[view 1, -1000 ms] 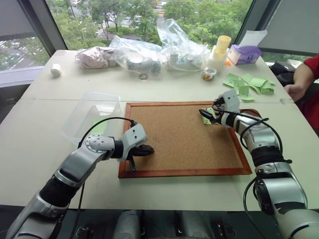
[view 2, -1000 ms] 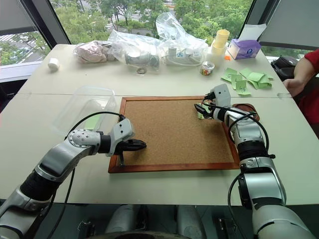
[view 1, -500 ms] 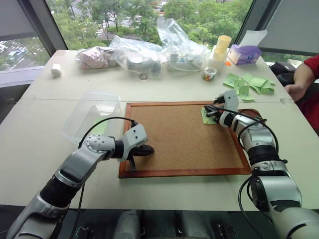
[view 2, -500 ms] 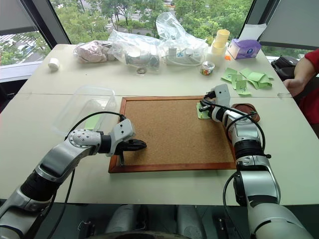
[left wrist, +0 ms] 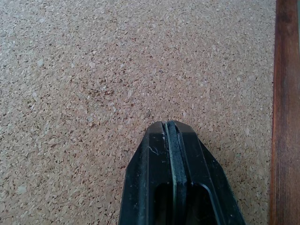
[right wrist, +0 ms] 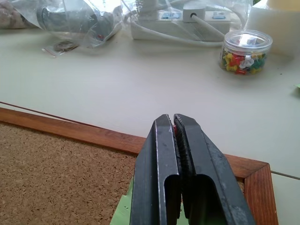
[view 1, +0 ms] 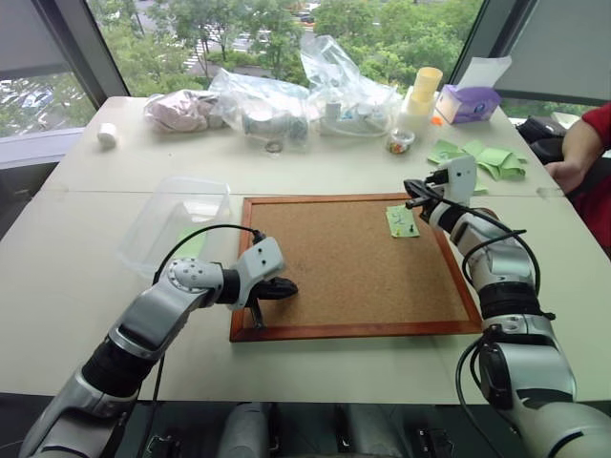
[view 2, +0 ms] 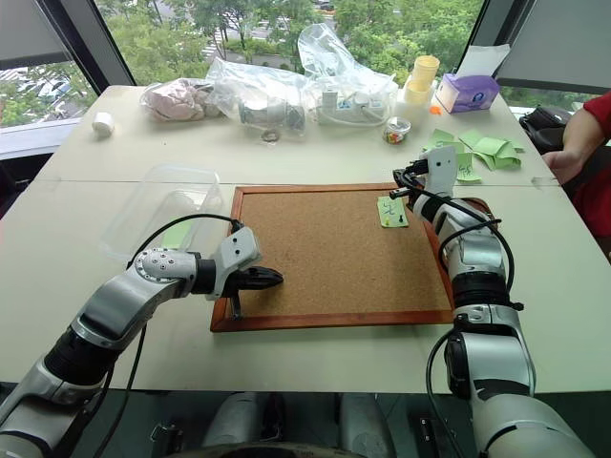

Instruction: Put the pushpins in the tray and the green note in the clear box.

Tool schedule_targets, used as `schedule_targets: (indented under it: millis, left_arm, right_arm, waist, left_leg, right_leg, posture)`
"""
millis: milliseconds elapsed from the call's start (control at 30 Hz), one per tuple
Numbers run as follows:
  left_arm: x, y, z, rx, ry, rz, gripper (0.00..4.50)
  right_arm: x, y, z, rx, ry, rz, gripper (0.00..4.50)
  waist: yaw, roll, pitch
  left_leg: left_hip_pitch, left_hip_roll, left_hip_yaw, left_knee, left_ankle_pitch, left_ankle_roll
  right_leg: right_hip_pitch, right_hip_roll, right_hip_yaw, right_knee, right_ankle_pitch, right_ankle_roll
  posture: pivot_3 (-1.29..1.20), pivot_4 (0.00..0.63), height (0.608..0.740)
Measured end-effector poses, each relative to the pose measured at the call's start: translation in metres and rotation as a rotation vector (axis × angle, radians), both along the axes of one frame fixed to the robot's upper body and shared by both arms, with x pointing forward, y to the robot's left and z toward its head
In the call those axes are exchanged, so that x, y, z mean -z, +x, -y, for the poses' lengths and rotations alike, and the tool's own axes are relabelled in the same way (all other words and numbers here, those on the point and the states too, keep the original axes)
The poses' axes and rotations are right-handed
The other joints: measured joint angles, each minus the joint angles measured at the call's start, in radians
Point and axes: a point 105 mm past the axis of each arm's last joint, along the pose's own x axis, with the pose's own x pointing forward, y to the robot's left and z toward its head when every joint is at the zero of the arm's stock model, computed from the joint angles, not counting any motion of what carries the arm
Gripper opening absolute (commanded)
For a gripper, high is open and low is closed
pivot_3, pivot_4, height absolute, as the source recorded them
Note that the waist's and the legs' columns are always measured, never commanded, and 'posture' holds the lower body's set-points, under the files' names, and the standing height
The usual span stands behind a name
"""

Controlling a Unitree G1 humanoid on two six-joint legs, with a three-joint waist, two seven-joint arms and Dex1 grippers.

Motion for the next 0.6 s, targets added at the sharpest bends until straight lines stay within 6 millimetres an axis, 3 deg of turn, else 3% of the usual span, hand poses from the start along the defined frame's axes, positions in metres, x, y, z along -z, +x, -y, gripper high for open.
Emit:
schedule_targets:
  millis: [167,333,467,600]
  left_arm:
    - [0.000,0.000,0.001,0.002,0.000,0.006,0.00]
    - [0.000,-0.001,0.000,0.002,0.000,0.014,0.00]
    - [0.000,-0.002,-0.006,-0.003,0.014,0.020,0.00]
    - [0.000,-0.001,-0.010,-0.001,0.032,0.031,0.00]
  right_arm:
    - [-0.003,-0.005,0.009,0.055,0.010,0.025,0.01]
    - [-0.017,-0.029,0.071,0.259,-0.054,0.055,0.01]
    - [-0.004,-0.059,0.117,0.417,-0.089,-0.013,0.01]
    - [0.015,-0.072,0.127,0.453,-0.094,-0.087,0.01]
  waist:
    - [0.003,0.000,0.000]
    - [0.004,0.000,0.000]
    - [-0.005,0.001,-0.001]
    - [-0.017,0.003,-0.002]
  left_leg:
    - [0.000,0.000,0.000,0.000,0.000,0.000]
    - [0.000,0.000,0.000,-0.001,0.000,0.000]
    - [0.001,0.001,0.001,-0.001,0.000,0.000]
    - [0.003,0.002,0.001,-0.001,0.001,-0.001]
  right_leg:
    - [0.000,0.000,0.000,0.000,0.000,0.000]
    - [0.000,-0.001,0.000,0.000,0.000,0.000]
    - [0.000,0.001,0.000,0.000,0.000,0.000]
    - [0.001,0.002,0.002,0.001,0.000,0.000]
  posture:
    - [0.00,0.150,0.728]
    - [0.00,0.150,0.728]
    - [0.00,0.150,0.728]
    - [0.00,0.150,0.728]
